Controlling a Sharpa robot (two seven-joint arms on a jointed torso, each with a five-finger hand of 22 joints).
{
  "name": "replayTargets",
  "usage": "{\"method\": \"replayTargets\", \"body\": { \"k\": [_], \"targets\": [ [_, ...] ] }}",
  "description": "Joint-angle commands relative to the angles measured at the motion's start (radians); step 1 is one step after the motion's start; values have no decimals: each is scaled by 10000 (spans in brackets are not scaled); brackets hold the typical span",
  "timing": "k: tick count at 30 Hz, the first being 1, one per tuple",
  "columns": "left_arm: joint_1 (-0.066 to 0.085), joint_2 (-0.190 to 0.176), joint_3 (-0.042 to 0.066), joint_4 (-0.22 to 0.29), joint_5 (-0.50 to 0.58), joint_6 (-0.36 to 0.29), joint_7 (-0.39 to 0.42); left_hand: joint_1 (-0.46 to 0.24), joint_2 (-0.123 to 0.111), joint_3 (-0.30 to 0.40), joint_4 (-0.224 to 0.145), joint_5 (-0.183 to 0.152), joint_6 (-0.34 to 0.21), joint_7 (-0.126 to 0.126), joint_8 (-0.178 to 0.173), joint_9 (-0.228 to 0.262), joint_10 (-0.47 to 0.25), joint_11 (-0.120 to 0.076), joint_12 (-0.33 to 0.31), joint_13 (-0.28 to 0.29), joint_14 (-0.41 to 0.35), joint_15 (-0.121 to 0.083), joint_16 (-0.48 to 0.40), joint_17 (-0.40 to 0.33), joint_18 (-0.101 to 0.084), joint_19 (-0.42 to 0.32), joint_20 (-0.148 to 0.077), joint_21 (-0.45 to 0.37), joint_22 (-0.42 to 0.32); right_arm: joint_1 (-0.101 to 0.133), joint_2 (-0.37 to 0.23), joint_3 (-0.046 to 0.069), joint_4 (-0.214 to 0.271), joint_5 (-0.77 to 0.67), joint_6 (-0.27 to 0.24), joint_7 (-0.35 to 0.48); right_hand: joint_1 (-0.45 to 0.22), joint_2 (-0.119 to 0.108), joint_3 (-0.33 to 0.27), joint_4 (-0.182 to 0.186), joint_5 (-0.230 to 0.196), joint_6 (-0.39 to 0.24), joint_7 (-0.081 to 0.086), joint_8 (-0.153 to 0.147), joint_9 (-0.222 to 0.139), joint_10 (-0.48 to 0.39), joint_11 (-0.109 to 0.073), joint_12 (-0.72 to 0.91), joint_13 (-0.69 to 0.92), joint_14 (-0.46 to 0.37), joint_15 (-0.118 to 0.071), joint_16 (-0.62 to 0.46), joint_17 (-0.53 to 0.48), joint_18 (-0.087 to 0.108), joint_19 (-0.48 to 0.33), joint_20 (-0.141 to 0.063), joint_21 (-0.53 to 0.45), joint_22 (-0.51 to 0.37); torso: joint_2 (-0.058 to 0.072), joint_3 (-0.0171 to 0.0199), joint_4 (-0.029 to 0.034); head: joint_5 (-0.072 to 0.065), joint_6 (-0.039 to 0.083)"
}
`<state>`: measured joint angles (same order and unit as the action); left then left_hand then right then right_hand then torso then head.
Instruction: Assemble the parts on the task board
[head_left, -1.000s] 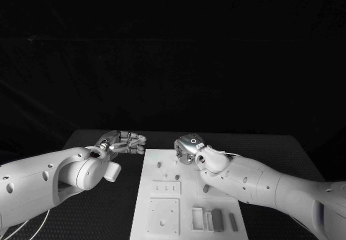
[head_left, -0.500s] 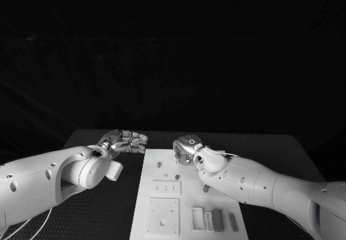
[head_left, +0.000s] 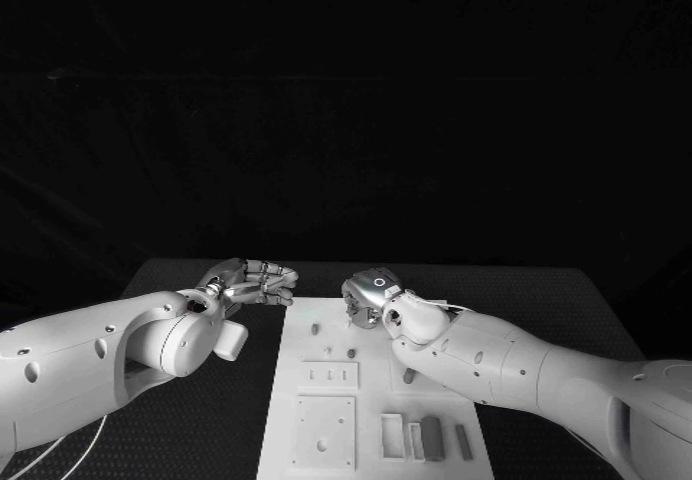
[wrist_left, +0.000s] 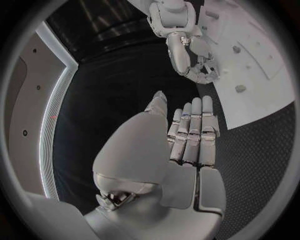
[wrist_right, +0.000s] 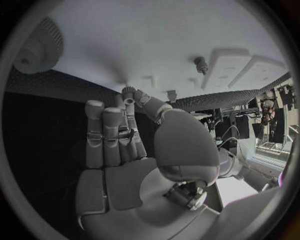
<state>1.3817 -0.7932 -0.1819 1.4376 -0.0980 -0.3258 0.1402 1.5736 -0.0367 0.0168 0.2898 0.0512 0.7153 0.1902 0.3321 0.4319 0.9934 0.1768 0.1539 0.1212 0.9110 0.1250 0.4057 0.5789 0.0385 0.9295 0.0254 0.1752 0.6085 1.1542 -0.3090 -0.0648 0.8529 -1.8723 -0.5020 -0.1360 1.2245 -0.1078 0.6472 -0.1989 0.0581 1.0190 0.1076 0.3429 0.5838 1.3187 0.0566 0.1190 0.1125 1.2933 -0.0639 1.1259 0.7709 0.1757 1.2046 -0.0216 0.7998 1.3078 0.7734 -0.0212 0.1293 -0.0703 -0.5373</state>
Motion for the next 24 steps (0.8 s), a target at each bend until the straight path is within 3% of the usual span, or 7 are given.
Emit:
{"method": "replayTargets", "body": {
  "k": [1,9,17,24],
  "targets": [
    [27,16,5,-29,-45,176,59,8,-53,-48,9,17,61,302,-69,-12,45,-5,-40,-15,68,4,-40,14,174,98,3,-47,-17,-15,36,-11,-54,54,197,94,-14,116,1023,-933,34,-35,53,-57,-6,206,-118,-44,1114,-113,-27,14,-22,861,-110,-23,34,210,-12,4,-8,-14,6],
    [27,-2,3,-36,-45,179,58,5,-53,-52,8,17,57,302,-75,-17,39,-2,-51,-17,69,5,-51,23,173,99,3,-52,-18,-13,70,-11,-187,-6,138,8,-12,126,1028,-933,34,-60,66,-79,-5,179,-106,-63,1117,-117,-14,16,-31,861,-120,-21,32,209,-28,2,32,-34,1],
    [27,-6,3,-39,-45,172,57,4,-53,-55,7,17,56,301,-78,-20,37,0,-58,-17,70,5,-59,30,173,99,3,-56,-18,-13,136,-21,-285,14,634,83,-19,131,1027,-932,33,-81,77,-103,-3,151,-90,-83,1122,-133,2,15,-41,861,-144,-14,28,210,-21,18,4,-32,5],
    [28,-12,3,-10,-45,189,47,3,-54,-56,7,17,55,301,-80,-22,37,1,-62,-18,72,5,-64,36,173,100,3,-59,-19,-15,206,-60,-375,190,761,203,-108,157,999,-920,32,-288,176,-264,-28,-88,16,-233,1107,-208,106,-14,-97,861,-241,32,-16,201,-6,35,25,-25,-7]
  ]
}}
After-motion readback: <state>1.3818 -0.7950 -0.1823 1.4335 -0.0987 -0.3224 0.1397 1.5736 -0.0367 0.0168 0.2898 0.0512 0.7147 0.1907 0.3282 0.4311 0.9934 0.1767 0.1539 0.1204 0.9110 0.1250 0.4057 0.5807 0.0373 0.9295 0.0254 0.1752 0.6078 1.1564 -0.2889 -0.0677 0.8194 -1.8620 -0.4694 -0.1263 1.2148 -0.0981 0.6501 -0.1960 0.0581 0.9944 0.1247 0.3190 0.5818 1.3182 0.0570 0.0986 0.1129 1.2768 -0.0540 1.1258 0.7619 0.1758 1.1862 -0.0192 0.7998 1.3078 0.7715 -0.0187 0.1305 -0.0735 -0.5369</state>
